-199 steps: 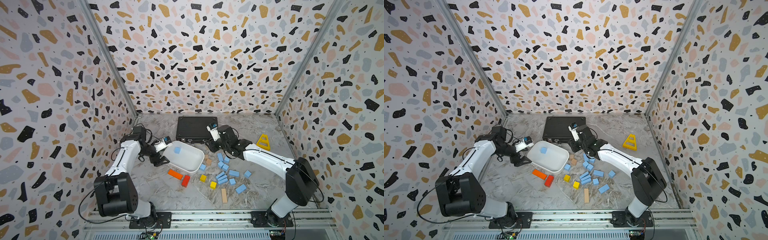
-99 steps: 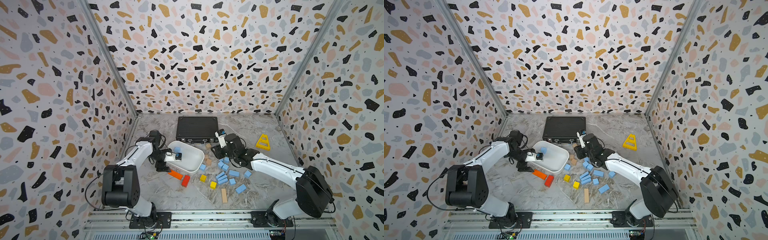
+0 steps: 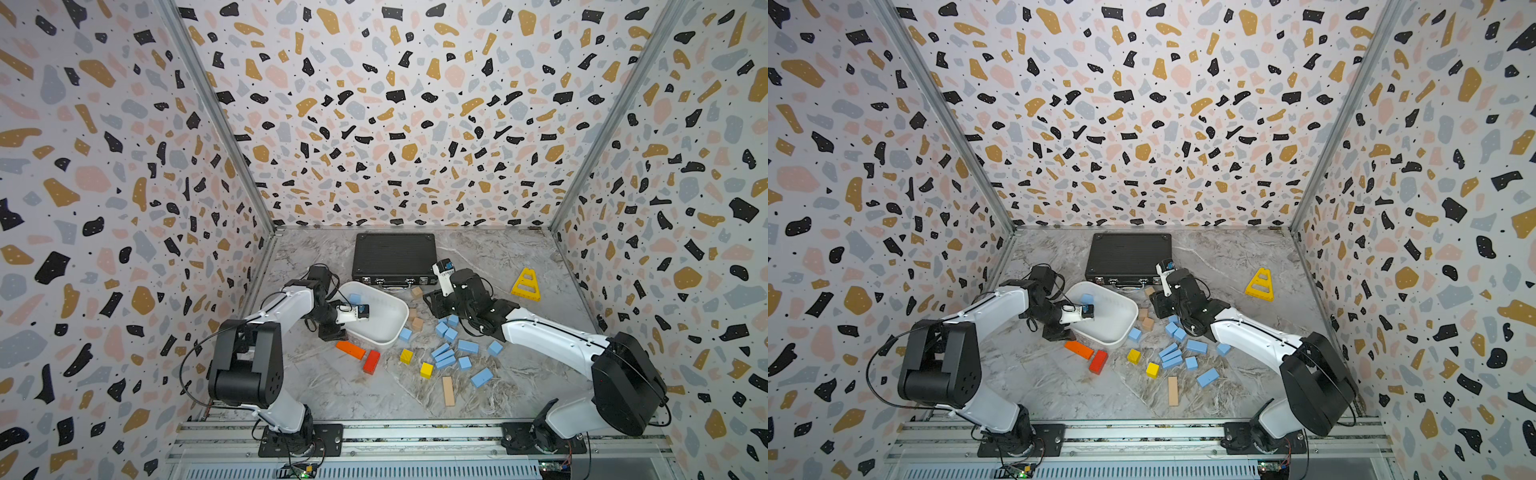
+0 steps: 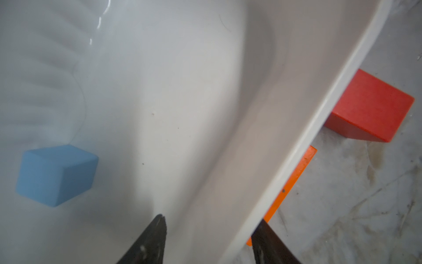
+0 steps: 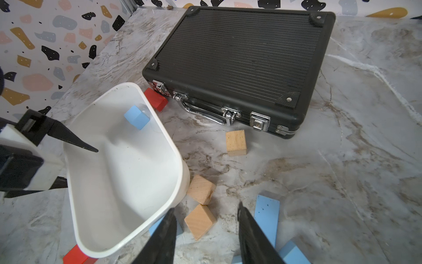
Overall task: Pick out the blue building blocks
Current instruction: Adjust the storage box at the center of the board.
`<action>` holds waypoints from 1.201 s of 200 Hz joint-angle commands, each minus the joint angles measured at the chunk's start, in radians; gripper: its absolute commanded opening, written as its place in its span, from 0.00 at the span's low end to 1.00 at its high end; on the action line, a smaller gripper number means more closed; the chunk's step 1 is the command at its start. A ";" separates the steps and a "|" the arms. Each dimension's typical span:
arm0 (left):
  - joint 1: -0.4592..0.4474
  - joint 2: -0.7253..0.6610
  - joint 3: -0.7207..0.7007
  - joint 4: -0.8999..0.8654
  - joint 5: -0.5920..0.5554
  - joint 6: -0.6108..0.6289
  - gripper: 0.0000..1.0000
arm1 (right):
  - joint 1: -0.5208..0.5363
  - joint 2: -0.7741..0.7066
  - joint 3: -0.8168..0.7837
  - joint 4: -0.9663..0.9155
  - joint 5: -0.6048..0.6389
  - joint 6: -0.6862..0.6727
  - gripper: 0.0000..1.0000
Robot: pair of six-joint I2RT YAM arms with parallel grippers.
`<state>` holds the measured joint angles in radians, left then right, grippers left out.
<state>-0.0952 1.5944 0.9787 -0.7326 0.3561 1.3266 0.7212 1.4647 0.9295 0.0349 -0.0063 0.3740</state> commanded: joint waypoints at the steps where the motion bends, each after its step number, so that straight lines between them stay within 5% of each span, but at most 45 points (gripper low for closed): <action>1: -0.005 -0.007 -0.003 -0.018 -0.003 -0.061 0.55 | -0.001 -0.034 -0.001 0.004 0.013 -0.003 0.46; 115: -0.006 -0.038 -0.017 -0.118 0.021 -0.171 0.32 | -0.002 -0.026 -0.001 0.012 0.004 -0.010 0.46; 218: -0.006 -0.138 -0.097 -0.150 -0.007 -0.201 0.31 | -0.002 -0.031 0.000 0.000 -0.017 -0.004 0.46; 240: -0.006 -0.151 -0.076 -0.182 0.001 -0.210 0.40 | -0.003 -0.032 0.041 -0.068 -0.020 0.011 0.47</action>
<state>-0.0967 1.4693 0.8925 -0.8520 0.3515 1.1358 0.7208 1.4647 0.9298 0.0319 -0.0158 0.3714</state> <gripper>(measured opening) 0.345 0.462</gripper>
